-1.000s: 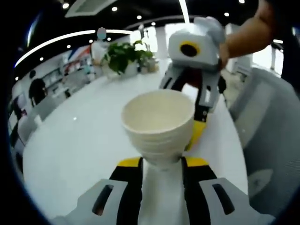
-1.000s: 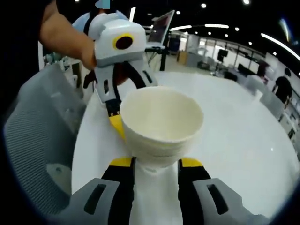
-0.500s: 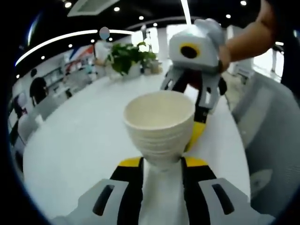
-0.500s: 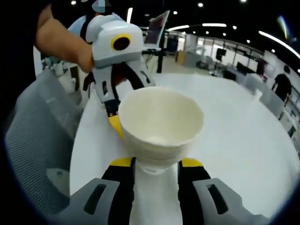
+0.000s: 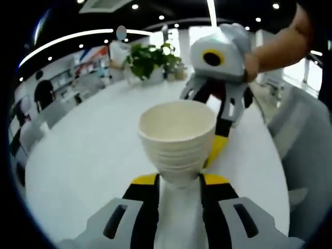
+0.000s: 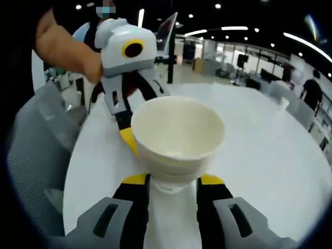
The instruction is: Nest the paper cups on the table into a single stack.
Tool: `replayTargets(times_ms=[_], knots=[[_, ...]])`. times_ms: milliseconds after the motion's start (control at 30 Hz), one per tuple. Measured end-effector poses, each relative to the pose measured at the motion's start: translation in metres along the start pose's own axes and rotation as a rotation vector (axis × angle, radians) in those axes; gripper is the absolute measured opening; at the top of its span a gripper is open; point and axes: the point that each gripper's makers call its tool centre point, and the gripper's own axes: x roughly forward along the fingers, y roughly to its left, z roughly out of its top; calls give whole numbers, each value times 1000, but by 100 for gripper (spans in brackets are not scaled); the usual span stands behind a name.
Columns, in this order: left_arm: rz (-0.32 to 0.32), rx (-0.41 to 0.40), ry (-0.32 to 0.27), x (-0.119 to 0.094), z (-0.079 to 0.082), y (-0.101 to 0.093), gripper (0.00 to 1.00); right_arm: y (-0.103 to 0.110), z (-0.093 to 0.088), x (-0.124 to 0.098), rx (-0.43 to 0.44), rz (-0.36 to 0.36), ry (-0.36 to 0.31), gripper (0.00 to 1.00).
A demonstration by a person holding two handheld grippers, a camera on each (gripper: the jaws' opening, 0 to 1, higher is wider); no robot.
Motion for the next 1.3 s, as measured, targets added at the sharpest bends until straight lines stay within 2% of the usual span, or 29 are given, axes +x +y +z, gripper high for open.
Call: replayTargets(times_ms=[300,633,900,1067,1133,1167,1200,1233,1267,1300], knots=[[8,-3,4,13,1,39,29,-38,4,13,-22,-4,7,33],[34,1,-3,13,10,77,29,-72,20,25,-36,9,-1,32],[12,-6,25,26,3,90,29,-87,12,35,-21,3,25,33],[10,-37,-6,28,4,90,29,-88,12,33,12,-9,20,34],[5,-42,-9,28,4,87,29,-86,6,33,33,-5,45,33],[14,-56,-6,28,4,87,27,-87,2,33,18,-15,64,34],[69,-80,15,25,-2,95,27,-90,-4,32,-13,-42,93,37],[88,-88,48,22,-8,97,29,-88,-7,31,5,-37,96,40],[109,-98,46,19,-9,99,33,-88,-9,29,21,-42,99,48],[129,-129,-8,14,-3,101,36,-89,-13,27,49,-56,104,55]])
